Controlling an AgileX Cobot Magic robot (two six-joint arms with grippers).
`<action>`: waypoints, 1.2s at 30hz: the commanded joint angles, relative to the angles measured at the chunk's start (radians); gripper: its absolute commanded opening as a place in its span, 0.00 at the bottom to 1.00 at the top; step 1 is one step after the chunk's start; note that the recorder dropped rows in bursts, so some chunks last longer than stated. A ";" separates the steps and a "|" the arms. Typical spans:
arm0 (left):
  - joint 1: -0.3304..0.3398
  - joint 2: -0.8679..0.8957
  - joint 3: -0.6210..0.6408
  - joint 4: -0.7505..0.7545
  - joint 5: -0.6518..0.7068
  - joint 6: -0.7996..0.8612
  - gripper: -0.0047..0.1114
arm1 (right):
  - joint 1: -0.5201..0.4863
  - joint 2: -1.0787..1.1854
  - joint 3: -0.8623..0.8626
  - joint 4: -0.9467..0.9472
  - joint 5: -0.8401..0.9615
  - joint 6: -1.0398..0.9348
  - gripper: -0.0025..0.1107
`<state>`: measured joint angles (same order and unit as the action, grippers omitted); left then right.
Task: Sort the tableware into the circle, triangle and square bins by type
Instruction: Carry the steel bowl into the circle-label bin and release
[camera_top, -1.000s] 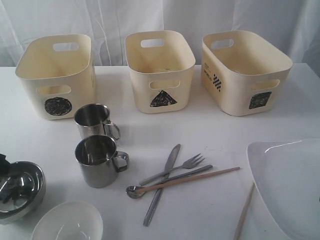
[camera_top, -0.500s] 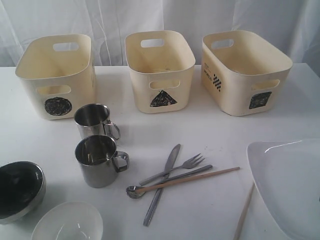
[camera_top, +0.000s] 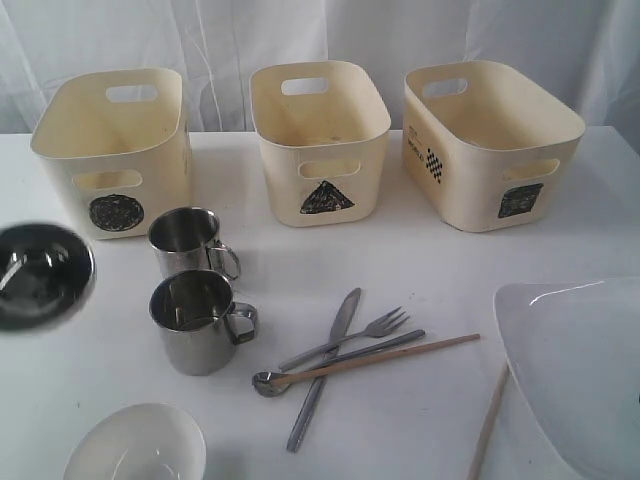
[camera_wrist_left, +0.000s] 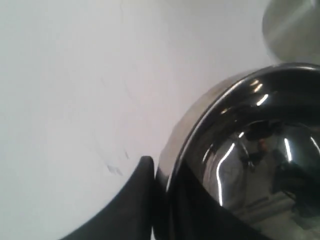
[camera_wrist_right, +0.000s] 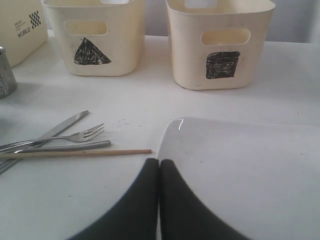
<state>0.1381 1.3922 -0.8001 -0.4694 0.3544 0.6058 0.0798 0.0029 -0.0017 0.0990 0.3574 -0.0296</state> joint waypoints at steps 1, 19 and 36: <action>0.000 -0.130 -0.183 -0.153 -0.145 -0.008 0.04 | 0.002 -0.003 0.002 -0.002 -0.005 0.006 0.02; -0.181 0.452 -0.617 0.485 -0.649 -0.561 0.04 | 0.002 -0.003 0.002 -0.002 -0.007 0.006 0.02; -0.181 0.401 -0.639 0.485 -0.303 -0.566 0.50 | 0.002 -0.003 0.002 -0.002 -0.005 0.006 0.02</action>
<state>-0.0381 1.8667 -1.4344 0.0158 0.0000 0.0534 0.0798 0.0029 -0.0017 0.0990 0.3574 -0.0271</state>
